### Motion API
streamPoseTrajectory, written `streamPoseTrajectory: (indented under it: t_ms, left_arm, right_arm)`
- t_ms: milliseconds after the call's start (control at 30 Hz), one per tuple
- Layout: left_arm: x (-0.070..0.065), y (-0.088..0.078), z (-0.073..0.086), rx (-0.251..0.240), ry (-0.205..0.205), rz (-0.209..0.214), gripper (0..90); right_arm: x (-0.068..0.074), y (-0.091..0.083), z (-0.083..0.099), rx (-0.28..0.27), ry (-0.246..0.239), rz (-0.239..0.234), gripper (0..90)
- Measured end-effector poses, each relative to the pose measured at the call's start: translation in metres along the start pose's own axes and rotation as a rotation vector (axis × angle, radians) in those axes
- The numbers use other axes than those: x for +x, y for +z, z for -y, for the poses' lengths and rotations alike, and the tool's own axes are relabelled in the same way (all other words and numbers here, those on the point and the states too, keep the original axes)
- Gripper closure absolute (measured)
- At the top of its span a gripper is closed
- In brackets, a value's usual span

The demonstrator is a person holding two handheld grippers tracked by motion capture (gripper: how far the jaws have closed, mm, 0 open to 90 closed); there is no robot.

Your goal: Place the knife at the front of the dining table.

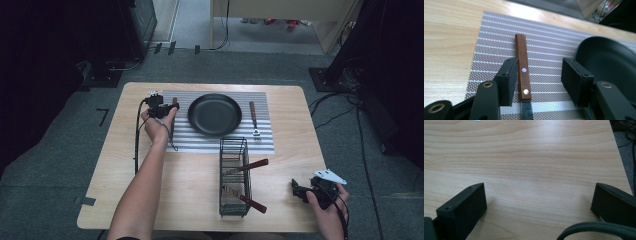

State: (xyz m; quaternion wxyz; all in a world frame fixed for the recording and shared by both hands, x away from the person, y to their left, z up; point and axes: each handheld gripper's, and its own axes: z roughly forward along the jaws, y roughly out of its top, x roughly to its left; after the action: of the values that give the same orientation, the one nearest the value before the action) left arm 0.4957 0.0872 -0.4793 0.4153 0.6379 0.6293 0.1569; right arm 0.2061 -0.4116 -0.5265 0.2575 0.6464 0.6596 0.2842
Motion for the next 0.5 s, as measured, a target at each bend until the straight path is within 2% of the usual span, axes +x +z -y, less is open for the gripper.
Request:
streamPoseTrajectory:
  t_ms: [133, 233, 267, 367, 400, 433, 500]
  left_arm:
    - [0.001, -0.005, 0.004, -0.006, -0.004, 0.019, 41.1]
    - [0.002, -0.008, 0.008, 0.014, -0.001, 0.030, 35.0]
    - [0.002, -0.013, 0.009, 0.049, -0.007, 0.036, 34.8]
    - [0.002, -0.018, 0.011, 0.055, 0.006, 0.033, 31.2]
    - [0.003, -0.023, 0.014, 0.057, 0.020, 0.040, 23.6]
    - [0.003, -0.023, 0.014, 0.057, 0.020, 0.040, 20.0]
    - [0.004, -0.028, 0.016, 0.053, 0.033, 0.046, 17.1]
  right_arm:
    - [0.000, 0.000, 0.000, 0.000, 0.000, 0.000, 0.0]
    - [0.000, 0.000, 0.000, 0.000, 0.000, 0.000, 0.0]
    - [0.000, 0.000, 0.000, 0.000, 0.000, 0.000, 0.0]
    - [0.000, 0.000, 0.000, 0.000, 0.000, 0.000, 0.0]
    - [0.000, 0.000, 0.000, 0.000, 0.000, 0.000, 0.0]
    - [0.000, 0.000, 0.000, 0.000, 0.000, 0.000, 0.0]
    - [0.000, 0.000, 0.000, 0.000, 0.000, 0.000, 0.0]
